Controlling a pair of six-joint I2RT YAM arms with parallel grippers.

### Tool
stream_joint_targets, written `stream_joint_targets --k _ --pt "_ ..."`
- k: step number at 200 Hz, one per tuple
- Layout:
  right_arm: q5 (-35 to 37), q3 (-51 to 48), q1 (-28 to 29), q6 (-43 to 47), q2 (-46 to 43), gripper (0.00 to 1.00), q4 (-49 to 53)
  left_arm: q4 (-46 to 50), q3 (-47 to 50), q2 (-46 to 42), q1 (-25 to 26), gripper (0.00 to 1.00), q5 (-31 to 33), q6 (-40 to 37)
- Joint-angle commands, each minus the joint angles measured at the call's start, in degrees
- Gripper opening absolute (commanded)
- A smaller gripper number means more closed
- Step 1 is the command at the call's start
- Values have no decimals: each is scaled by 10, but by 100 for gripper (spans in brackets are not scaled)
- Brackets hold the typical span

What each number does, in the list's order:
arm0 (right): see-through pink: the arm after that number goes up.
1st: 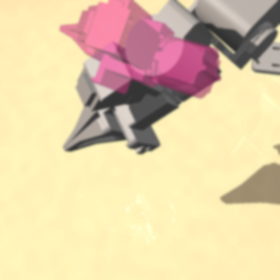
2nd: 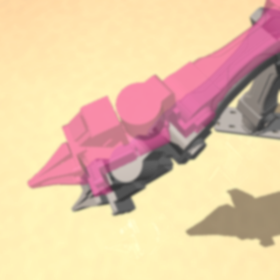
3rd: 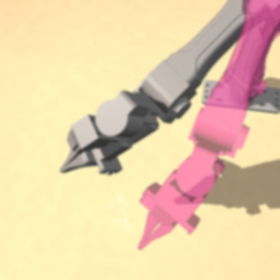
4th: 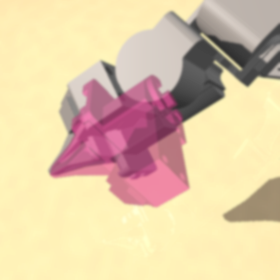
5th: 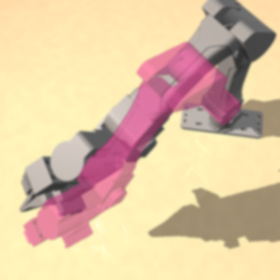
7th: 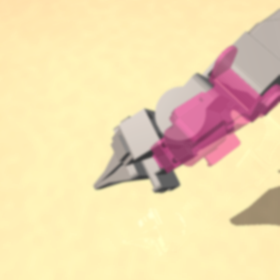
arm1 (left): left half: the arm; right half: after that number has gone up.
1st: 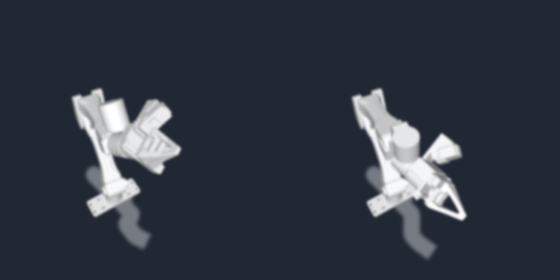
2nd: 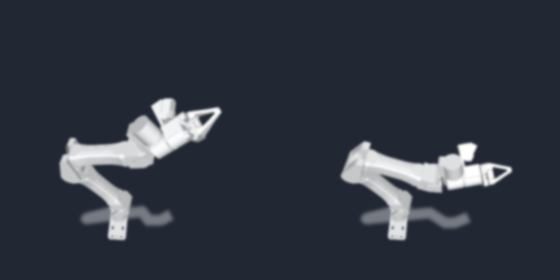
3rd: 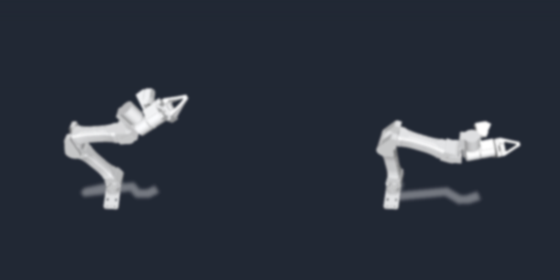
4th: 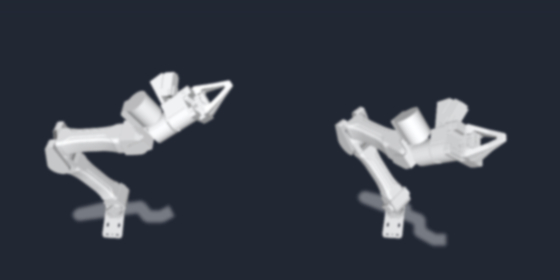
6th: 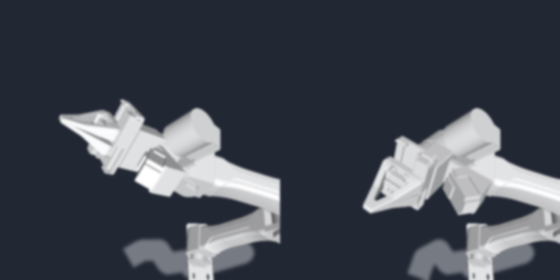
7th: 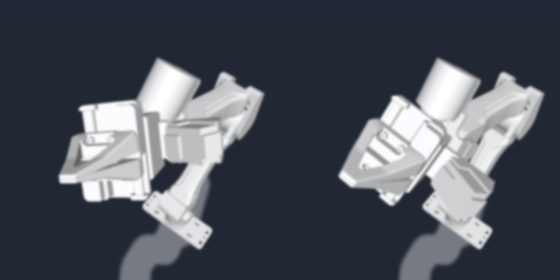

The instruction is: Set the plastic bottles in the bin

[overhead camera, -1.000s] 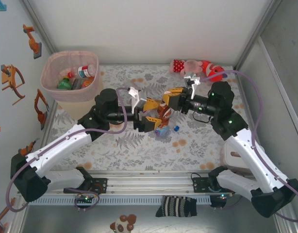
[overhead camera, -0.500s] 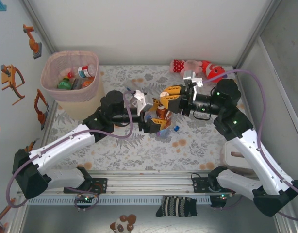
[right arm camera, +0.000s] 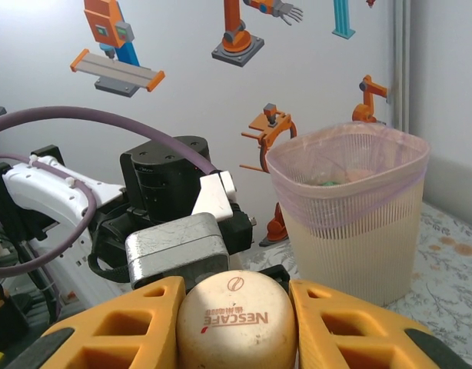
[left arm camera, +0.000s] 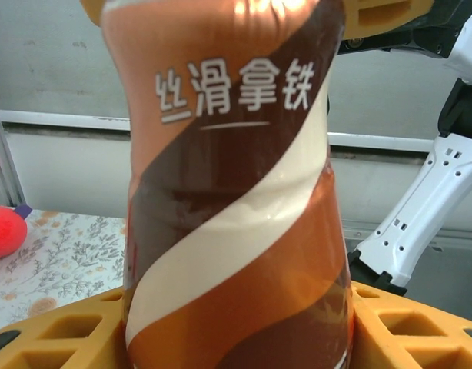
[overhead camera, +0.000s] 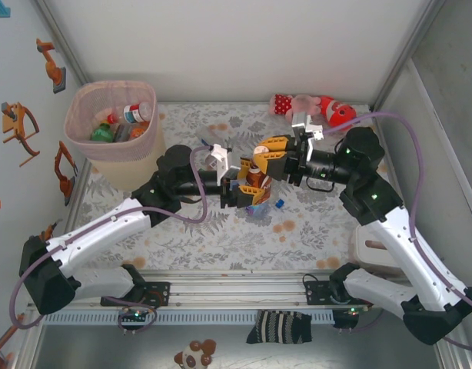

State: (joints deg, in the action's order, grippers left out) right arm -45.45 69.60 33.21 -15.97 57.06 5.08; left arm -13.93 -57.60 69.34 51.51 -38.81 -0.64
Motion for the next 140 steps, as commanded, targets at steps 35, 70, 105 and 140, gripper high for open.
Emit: stream_joint_targets --k 35,70,105,140 --pt "46 15 4 9 -31 62 -1 18 3 -34 0 50 50 -21" --pt "127 11 5 30 -52 68 26 87 -19 -49 -9 49 149 -32" --pt "173 9 5 43 -65 68 49 161 -49 -65 -49 48 276 6" --pt "181 12 4 43 -63 68 64 226 -84 -85 -129 48 356 69"
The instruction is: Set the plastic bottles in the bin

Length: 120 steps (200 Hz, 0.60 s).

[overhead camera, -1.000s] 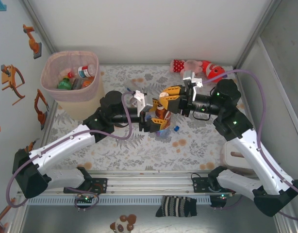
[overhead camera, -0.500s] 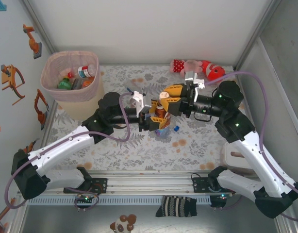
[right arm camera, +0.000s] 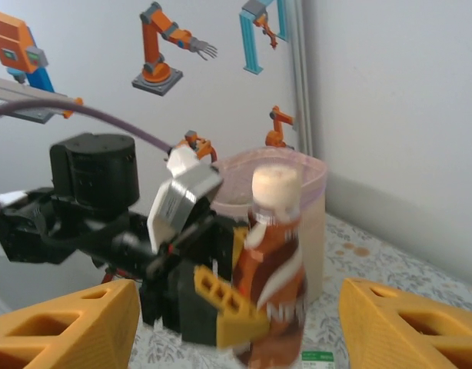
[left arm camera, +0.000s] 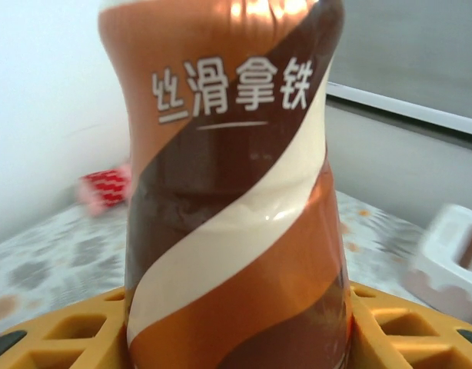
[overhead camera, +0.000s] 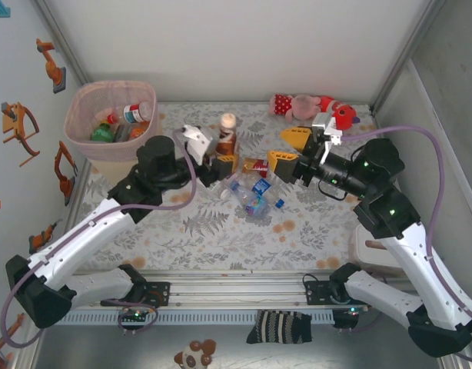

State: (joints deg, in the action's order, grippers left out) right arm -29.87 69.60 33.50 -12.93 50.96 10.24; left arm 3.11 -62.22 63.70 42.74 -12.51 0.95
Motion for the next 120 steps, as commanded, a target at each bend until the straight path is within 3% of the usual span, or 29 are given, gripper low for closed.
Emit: stream_joint_targets --k 1,35,67,120 --pt "25 12 1 12 -2 68 12 57 -39 -29 -44 48 97 56" --pt "33 19 2 12 1 67 20 184 -127 -13 -173 40 135 175" --pt "36 19 2 12 4 67 22 274 -207 22 -286 40 141 207" --pt "42 19 2 16 7 67 32 356 -331 121 -430 38 44 230"
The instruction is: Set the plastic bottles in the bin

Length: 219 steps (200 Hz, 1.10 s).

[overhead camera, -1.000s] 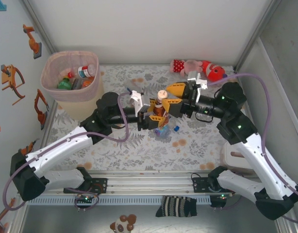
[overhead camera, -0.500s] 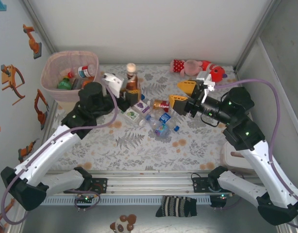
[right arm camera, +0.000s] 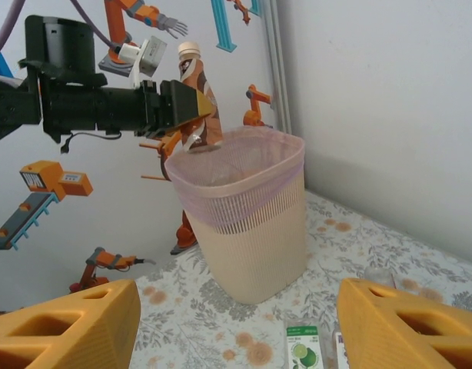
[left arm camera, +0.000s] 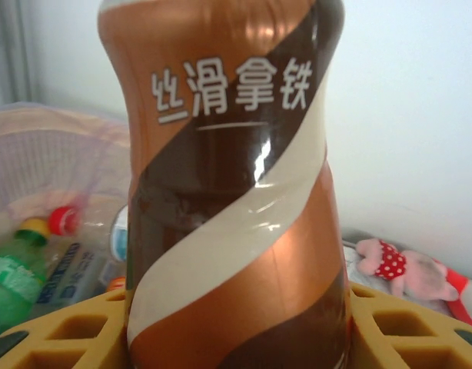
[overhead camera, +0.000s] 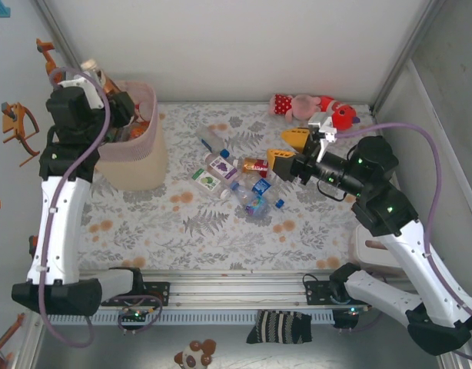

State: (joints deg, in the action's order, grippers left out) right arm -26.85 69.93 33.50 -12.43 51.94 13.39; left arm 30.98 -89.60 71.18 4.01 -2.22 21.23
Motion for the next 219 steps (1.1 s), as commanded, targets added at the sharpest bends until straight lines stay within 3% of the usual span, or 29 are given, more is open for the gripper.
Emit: stream_joint_targets --k 1,36,84,165,219 --pt "12 15 2 11 -3 67 1 80 -60 50 -45 38 -61 27" --pt "19 13 2 17 -8 67 13 182 -160 137 -100 36 -83 14" --pt "25 5 1 16 -16 67 16 304 -259 247 -115 38 -81 -40" --pt "31 -6 1 14 -17 67 18 371 -251 337 -115 51 -59 -81" --pt "37 -8 1 13 -16 67 18 375 -249 339 -115 64 -54 -85"
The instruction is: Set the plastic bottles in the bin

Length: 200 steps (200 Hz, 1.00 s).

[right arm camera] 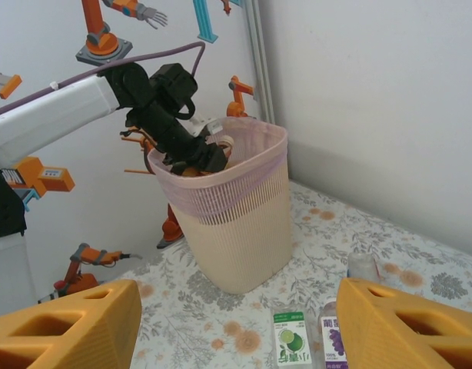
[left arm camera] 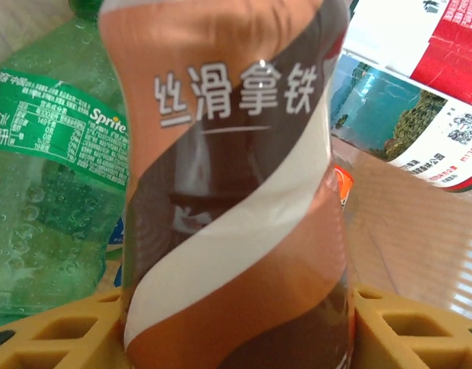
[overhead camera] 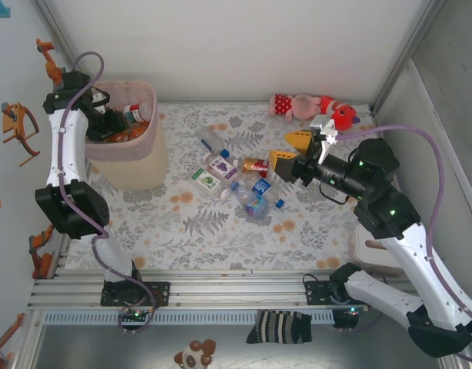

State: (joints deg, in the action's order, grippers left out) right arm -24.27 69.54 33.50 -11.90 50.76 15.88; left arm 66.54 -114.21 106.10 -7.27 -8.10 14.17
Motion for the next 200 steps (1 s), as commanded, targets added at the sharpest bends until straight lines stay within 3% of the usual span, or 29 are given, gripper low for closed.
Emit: stream_joint_targets --k 1,27,104,163,200 --pt "12 -5 2 8 -4 67 -7 19 -3 -11 -2 65 4 -14" --pt "17 -4 2 8 -4 67 -6 19 -11 -25 -2 79 1 -18" --pt "75 0 2 -15 13 67 26 12 -24 -80 -3 81 -24 -23" --pt "206 -15 1 -140 64 66 70 -37 15 -142 -3 81 -60 -20" --pt "244 -36 1 -253 119 65 94 -101 83 -198 -3 85 -104 -9"
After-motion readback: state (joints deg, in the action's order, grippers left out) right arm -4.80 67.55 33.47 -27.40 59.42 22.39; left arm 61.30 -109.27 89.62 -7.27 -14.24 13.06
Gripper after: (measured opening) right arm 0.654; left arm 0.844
